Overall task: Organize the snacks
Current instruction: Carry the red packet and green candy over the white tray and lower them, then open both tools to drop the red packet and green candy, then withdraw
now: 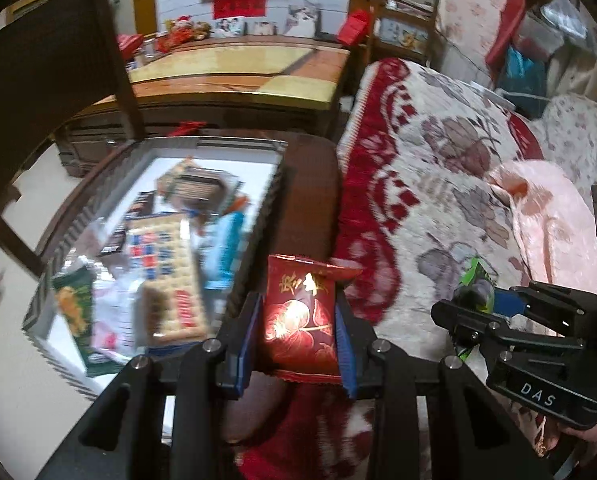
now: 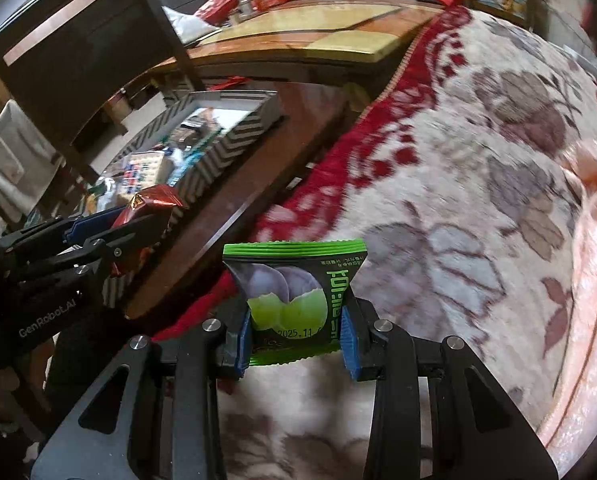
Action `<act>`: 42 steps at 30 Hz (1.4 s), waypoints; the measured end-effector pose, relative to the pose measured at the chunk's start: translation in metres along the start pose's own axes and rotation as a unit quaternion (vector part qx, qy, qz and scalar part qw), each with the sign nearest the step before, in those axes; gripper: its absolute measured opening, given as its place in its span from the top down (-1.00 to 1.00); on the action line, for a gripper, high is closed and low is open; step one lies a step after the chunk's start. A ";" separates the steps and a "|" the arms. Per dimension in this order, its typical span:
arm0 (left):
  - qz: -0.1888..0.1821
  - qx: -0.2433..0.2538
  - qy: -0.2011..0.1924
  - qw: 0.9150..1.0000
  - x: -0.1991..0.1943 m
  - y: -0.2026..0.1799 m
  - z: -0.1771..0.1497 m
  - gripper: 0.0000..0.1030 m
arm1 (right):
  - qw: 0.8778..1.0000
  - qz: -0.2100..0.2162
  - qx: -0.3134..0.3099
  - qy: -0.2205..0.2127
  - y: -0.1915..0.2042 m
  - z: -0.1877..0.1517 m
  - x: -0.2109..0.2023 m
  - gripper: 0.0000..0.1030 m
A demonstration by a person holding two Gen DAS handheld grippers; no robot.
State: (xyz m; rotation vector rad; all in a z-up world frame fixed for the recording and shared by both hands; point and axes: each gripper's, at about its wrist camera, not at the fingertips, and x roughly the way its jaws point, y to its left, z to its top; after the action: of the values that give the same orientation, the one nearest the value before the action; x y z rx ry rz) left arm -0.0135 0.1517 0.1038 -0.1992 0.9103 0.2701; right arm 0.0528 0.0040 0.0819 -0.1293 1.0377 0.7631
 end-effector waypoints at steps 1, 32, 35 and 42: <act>0.004 -0.005 -0.002 1.000 -0.001 0.007 0.001 0.29 | 1.000 0.003 -0.006 0.001 0.007 0.004 0.002 0.33; 0.089 -0.116 -0.002 0.989 0.018 0.142 0.014 0.29 | 0.987 0.026 -0.154 0.041 0.151 0.125 0.104 0.33; 0.093 -0.110 0.000 0.990 0.022 0.140 0.015 0.29 | 0.985 0.017 -0.161 0.053 0.158 0.134 0.120 0.33; 0.099 -0.113 0.002 0.989 0.028 0.140 0.017 0.27 | 0.987 0.029 -0.148 0.056 0.166 0.145 0.144 0.31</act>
State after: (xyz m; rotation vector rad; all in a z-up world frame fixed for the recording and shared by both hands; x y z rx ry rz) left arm -0.0280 0.2933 0.0841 -0.3194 0.9029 0.5589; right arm 0.0947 0.2636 0.0823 -0.4030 1.0327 0.9693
